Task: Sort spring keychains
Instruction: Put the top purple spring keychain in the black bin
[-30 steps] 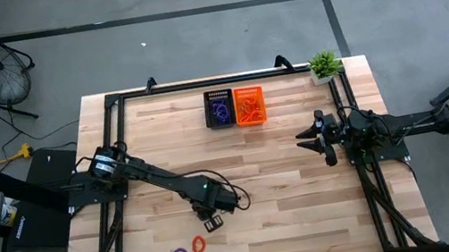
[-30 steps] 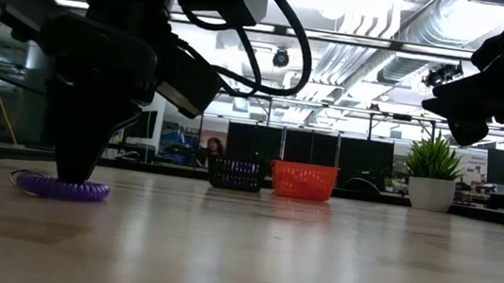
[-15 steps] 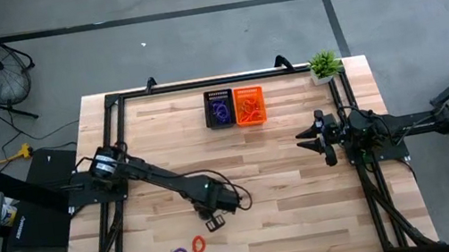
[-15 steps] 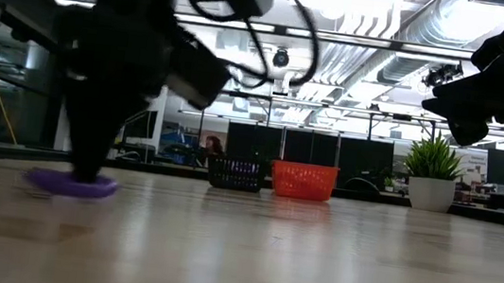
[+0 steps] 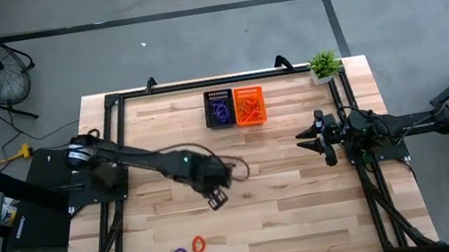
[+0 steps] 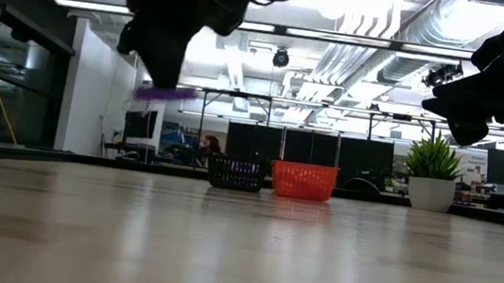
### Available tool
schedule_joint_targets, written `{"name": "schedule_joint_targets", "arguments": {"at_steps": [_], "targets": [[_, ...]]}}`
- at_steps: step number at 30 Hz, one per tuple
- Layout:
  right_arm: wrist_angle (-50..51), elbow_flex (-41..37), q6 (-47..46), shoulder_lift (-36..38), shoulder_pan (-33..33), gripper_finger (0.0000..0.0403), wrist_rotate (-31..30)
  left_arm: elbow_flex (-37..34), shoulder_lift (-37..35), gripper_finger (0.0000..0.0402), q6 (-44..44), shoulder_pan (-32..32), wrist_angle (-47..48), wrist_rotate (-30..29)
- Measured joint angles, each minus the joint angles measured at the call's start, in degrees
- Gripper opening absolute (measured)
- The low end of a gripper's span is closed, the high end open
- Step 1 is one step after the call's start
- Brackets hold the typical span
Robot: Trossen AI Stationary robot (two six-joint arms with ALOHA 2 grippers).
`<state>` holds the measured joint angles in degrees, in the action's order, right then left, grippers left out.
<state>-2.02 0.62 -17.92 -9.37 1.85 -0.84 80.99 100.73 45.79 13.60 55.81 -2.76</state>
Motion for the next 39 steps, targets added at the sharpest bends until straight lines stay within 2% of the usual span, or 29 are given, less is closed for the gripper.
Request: {"name": "schedule_joint_targets", "arguments": {"at_steps": [11, 20, 27, 33, 39], "targets": [[0.0, 0.0, 0.0, 0.0, 0.0, 0.0134, 0.0, 0.0, -5.6, 0.0024, -3.0, -14.3, -1.5, -0.8], [0.1, 0.0, 0.0, 0.0, 0.0, 0.0134, 0.0, 0.0, -5.7, 0.0024, -4.9, -27.9, -12.4, 5.4], [0.1, 0.0, 0.0, 0.0, 0.0, 0.0134, 0.0, 0.0, -5.7, 0.0024, -1.8, -36.2, -16.8, 6.1], [0.1, 0.0, 0.0, 0.0, 0.0, 0.0134, 0.0, 0.5, -2.7, 0.0024, -0.5, -40.9, -16.2, 6.1], [0.1, 0.0, 0.0, 0.0, 0.0, 0.0134, 0.0, 9.2, 4.4, 0.0024, -3.3, -42.1, -11.4, 6.6]]}}
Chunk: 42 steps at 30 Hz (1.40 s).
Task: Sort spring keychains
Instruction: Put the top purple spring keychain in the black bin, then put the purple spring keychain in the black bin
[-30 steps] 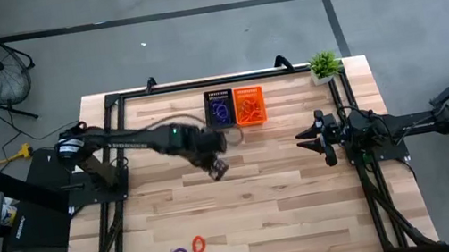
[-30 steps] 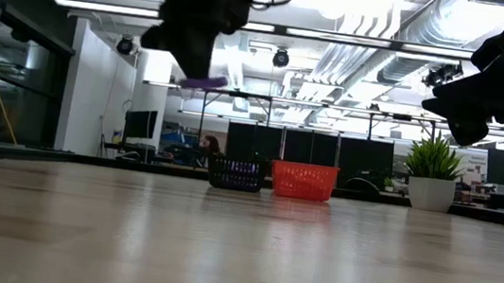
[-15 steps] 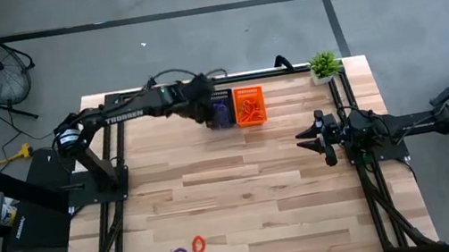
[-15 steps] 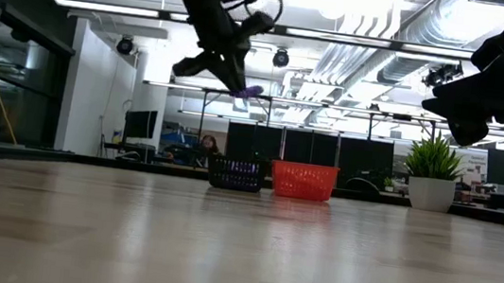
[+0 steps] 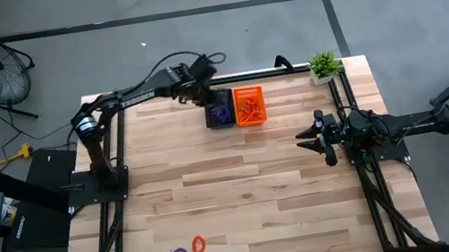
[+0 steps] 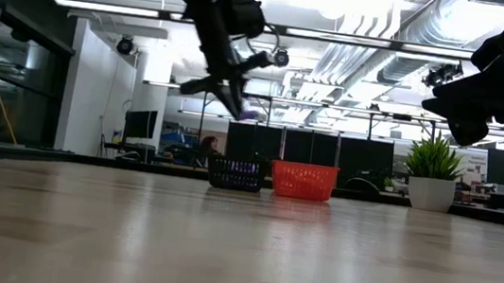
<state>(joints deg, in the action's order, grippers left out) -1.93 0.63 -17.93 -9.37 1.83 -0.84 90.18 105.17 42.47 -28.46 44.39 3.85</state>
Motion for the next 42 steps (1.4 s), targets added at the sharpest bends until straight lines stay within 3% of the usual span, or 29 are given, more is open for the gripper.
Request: {"name": "schedule_joint_targets", "arguments": {"at_steps": [7, 12, 25, 30, 42], "targets": [[0.0, 0.0, 0.0, 0.0, 0.0, 0.0134, 0.0, 11.9, 8.2, 0.0024, -5.4, -0.1, 9.6, -1.6], [0.0, 0.0, 0.0, 0.0, 0.0, 0.0134, 0.0, 16.3, 11.8, 0.0038, -7.4, 0.0, 12.5, -1.7], [0.0, 0.0, 0.0, 0.0, 0.0, 0.0134, 0.0, 16.8, 12.0, 0.0146, -8.7, 0.0, 16.4, -4.9], [0.0, 0.0, 0.0, 0.0, 0.0, 0.0134, 0.0, 16.8, 11.4, 0.0151, -9.9, 1.3, 19.0, -4.8], [0.0, 0.0, 0.0, 0.0, 0.0, 0.0134, 0.0, 14.0, 0.6, 0.0151, -10.7, 9.2, 27.2, -12.9]]}}
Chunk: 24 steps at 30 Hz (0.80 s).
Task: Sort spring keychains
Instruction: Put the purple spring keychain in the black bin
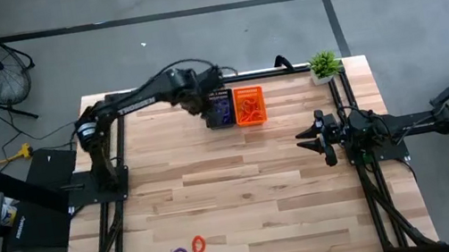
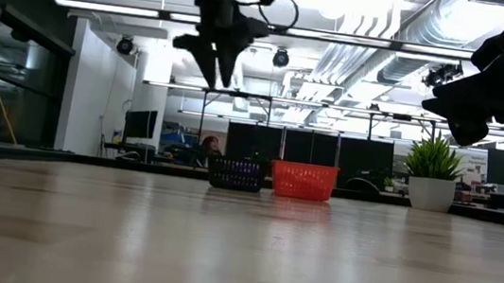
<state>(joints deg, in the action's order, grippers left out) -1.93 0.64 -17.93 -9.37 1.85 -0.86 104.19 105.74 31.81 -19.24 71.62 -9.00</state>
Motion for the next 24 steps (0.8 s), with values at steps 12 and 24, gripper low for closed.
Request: {"name": "schedule_joint_targets", "arguments": {"at_steps": [12, 24], "targets": [[0.0, 0.0, 0.0, 0.0, 0.0, 0.0134, 0.0, -29.3, -20.7, 0.0151, 12.1, 15.1, -3.3, 0.5], [0.0, 0.0, 0.0, 0.0, 0.0, 0.0134, 0.0, -47.0, -31.7, 0.0151, 36.1, 36.7, -6.5, 1.9]]}}
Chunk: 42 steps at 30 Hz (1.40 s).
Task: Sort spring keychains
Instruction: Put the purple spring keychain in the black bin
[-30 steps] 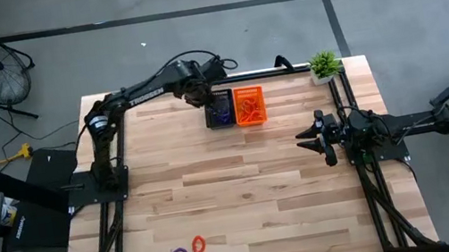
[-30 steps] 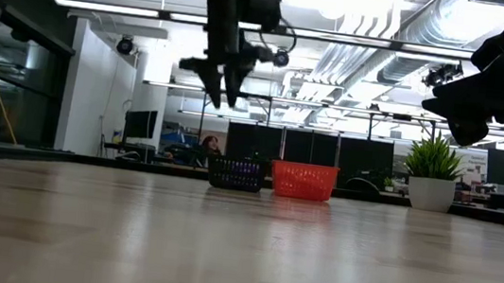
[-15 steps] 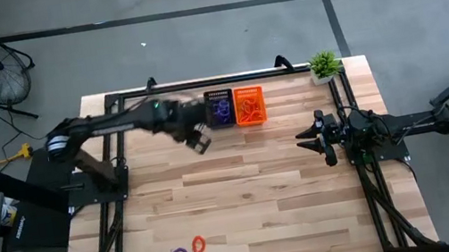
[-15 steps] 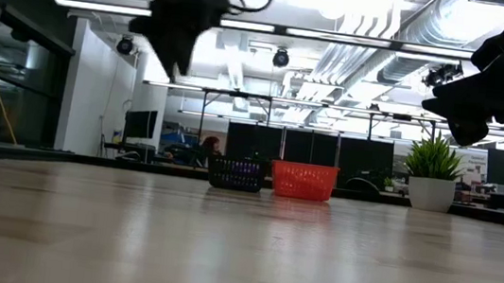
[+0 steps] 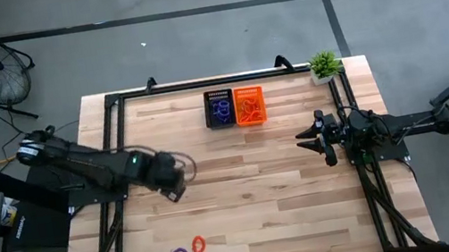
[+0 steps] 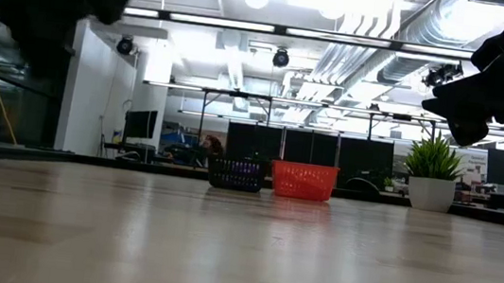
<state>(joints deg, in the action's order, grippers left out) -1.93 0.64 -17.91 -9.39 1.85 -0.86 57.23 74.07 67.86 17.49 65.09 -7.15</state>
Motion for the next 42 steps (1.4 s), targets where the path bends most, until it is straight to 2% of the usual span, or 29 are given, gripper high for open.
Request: {"name": "schedule_joint_targets", "arguments": {"at_steps": [11, 17, 21, 28, 42], "targets": [[0.0, 0.0, 0.0, 0.0, 0.0, 0.0134, 0.0, -2.8, 0.2, 0.0151, 14.5, 16.5, -7.2, 0.6], [0.0, 0.0, 0.0, 0.0, 0.0, 0.0134, 0.0, -2.7, 4.7, 0.0151, 16.1, 22.7, -11.9, 3.1], [0.0, 0.0, 0.0, 0.0, 0.0, 0.0134, 0.0, -2.7, 9.5, 0.0151, 11.9, 24.7, -15.8, 7.0], [0.0, 0.0, 0.0, 0.1, 0.0, 0.0134, 0.0, -2.4, 17.1, 0.0151, 1.7, 24.7, -26.4, 13.1], [0.0, 0.0, 0.0, 0.0, 0.0, 0.0134, 0.0, 5.9, 27.2, 0.0151, -13.7, 25.0, -24.7, 15.6]]}}
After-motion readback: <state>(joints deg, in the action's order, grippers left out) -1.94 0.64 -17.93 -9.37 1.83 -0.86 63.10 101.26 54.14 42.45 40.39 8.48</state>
